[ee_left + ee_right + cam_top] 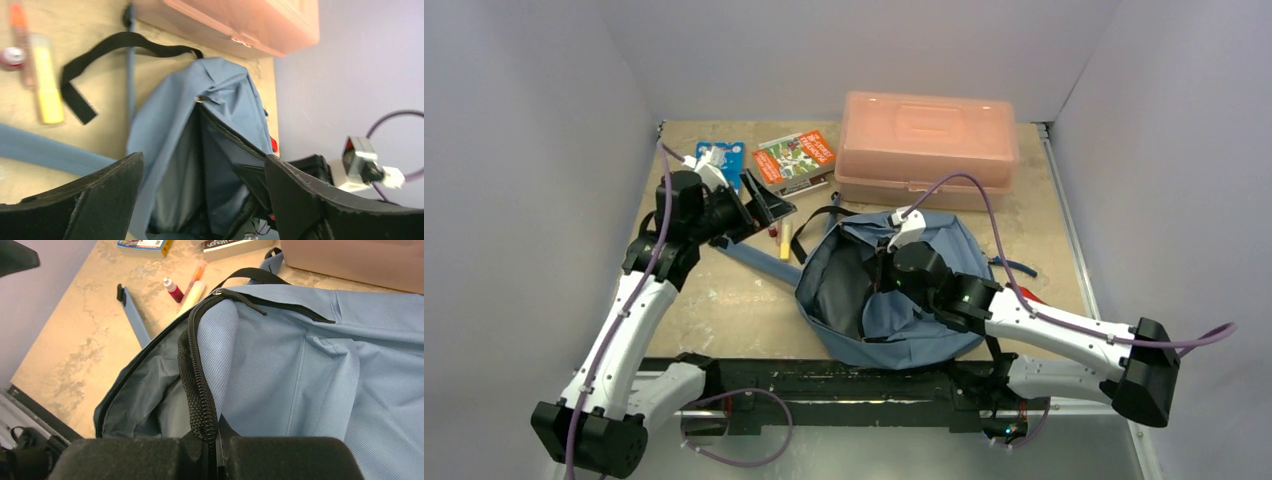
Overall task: Pack the student bag
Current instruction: Unzip the student bag at the center of the board.
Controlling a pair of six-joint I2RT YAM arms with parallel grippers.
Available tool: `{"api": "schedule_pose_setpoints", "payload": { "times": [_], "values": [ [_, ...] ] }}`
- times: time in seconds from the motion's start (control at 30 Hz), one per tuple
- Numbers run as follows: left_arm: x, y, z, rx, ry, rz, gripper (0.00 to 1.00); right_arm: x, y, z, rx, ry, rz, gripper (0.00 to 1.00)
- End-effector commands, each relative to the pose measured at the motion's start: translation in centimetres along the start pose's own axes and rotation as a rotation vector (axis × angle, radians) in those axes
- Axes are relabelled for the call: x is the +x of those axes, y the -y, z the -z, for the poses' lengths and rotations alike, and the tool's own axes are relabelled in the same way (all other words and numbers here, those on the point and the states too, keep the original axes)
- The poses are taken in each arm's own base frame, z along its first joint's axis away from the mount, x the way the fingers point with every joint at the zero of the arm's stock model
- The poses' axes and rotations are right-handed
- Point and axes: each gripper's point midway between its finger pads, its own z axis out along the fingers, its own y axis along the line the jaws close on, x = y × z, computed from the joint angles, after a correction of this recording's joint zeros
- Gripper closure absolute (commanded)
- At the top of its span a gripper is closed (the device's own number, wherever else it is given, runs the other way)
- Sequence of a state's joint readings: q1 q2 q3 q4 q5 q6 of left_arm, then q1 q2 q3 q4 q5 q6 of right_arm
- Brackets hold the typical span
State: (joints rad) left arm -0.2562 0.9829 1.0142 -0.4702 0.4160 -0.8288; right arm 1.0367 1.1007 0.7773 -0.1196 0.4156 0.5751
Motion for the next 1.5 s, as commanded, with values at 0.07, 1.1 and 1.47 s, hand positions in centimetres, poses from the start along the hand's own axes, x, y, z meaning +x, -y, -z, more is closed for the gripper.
{"api": "schedule_pose_setpoints", "payload": {
  "times": [0.07, 1.1, 1.47],
  "values": [
    [-1.2, -5.5, 0.0, -0.083, -0.033, 0.122, 0.02, -7.0, -1.6, 1.2, -0.198, 0.136, -0.073, 1.0],
    [15.3, -6.0, -11.5, -0.008, -0.448, 0.087, 0.8, -12.4, -1.7, 5.3, -0.263, 0.235, 0.016, 1.0],
    [4.6, -0.2, -5.7, 0.173, -0.213, -0.033, 0.24, -9.3, -1.1, 2.5, -0.245, 0.144, 0.051, 1.0]
  ]
}}
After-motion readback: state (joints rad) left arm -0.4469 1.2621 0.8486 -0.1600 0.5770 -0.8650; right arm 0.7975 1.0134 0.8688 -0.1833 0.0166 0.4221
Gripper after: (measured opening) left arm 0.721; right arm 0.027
